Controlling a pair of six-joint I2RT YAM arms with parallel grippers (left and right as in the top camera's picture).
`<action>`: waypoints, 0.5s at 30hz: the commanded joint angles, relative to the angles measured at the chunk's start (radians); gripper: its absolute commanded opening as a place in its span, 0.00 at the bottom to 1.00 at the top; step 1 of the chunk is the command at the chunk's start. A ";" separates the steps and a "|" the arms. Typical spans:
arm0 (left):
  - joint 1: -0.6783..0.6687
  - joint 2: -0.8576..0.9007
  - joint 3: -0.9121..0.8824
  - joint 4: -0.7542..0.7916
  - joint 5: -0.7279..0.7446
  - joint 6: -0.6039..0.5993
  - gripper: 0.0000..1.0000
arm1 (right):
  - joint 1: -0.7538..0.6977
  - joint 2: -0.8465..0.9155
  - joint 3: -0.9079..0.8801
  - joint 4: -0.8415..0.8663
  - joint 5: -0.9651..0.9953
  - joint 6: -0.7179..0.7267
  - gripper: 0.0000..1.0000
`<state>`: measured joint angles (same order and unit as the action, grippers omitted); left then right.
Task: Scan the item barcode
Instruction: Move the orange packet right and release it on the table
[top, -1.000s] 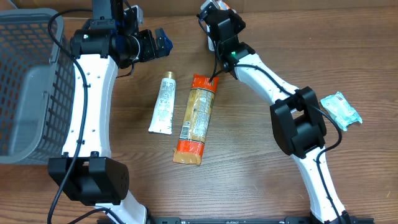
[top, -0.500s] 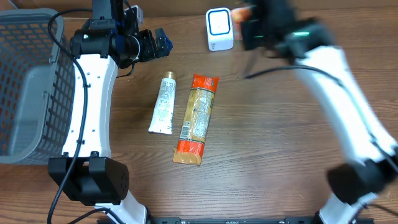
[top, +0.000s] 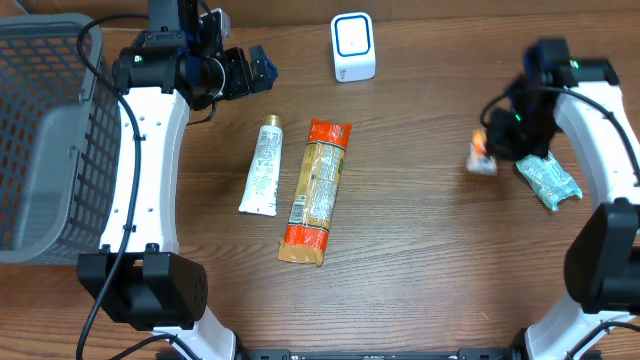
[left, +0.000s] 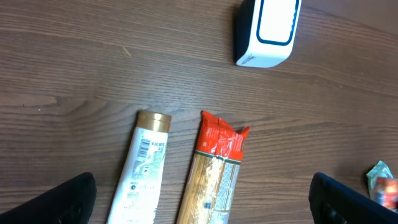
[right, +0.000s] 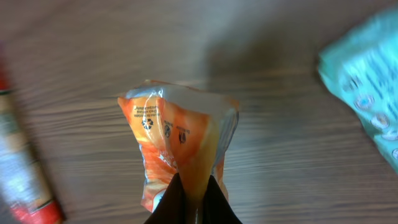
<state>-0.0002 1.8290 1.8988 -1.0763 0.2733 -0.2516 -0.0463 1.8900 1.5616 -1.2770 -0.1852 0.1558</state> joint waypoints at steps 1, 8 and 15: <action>-0.002 0.001 0.002 0.003 0.000 0.020 1.00 | -0.078 -0.019 -0.103 0.039 -0.006 -0.008 0.04; -0.002 0.001 0.002 0.003 0.000 0.020 1.00 | -0.161 -0.020 -0.163 0.002 0.004 -0.045 0.46; -0.002 0.001 0.002 0.003 0.000 0.020 1.00 | -0.107 -0.022 -0.032 -0.024 -0.288 -0.087 0.66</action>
<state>-0.0002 1.8290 1.8988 -1.0771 0.2733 -0.2516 -0.2028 1.8896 1.4414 -1.3293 -0.2451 0.1036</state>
